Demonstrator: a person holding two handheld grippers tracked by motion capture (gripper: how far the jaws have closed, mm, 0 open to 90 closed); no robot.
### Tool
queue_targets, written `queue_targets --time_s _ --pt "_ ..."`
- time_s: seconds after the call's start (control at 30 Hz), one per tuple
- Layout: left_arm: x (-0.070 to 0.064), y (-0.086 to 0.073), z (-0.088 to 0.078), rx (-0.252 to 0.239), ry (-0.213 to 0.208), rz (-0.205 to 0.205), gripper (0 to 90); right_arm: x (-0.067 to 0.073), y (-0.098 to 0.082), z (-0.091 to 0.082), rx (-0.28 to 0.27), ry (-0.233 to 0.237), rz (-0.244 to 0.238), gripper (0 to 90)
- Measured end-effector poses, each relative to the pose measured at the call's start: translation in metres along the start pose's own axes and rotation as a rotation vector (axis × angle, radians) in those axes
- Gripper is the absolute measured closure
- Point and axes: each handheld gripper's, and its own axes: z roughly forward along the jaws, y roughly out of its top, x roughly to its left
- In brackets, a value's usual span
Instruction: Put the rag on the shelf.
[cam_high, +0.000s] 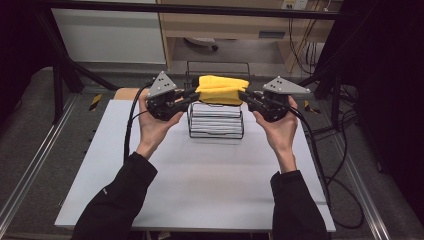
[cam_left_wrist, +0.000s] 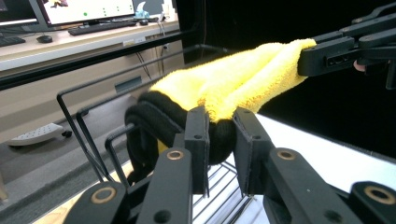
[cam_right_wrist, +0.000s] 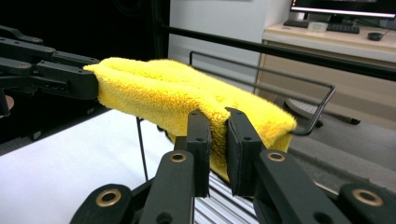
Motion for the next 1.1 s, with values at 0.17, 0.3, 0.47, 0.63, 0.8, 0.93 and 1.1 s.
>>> queue_targets --time_s 0.17,0.3,0.47,0.63,0.8,0.93,1.1 --pt "-0.001 -0.007 0.002 0.021 -0.002 0.005 74.8 0.000 -0.008 0.002 0.021 0.005 0.000 80.2" --pt "-0.002 -0.008 0.001 0.035 -0.010 -0.012 71.6 -0.001 -0.013 0.003 0.037 0.006 -0.007 80.1" --pt "-0.001 0.002 -0.008 0.038 -0.033 -0.040 66.3 -0.002 -0.019 0.002 0.050 0.005 -0.003 79.9" --pt "0.000 0.017 -0.013 0.027 -0.028 -0.052 72.6 -0.002 -0.024 0.004 0.062 0.004 -0.006 79.1" --pt "0.002 0.019 0.001 0.084 -0.042 -0.083 84.8 -0.002 -0.027 0.004 0.064 0.006 -0.006 78.1" --pt "0.001 0.013 0.012 0.132 -0.056 -0.095 89.6 -0.003 -0.032 0.003 0.079 0.011 -0.006 76.1" --pt "0.000 0.004 0.020 0.172 -0.047 -0.084 89.7 -0.005 -0.037 0.002 0.094 0.016 -0.008 73.9"
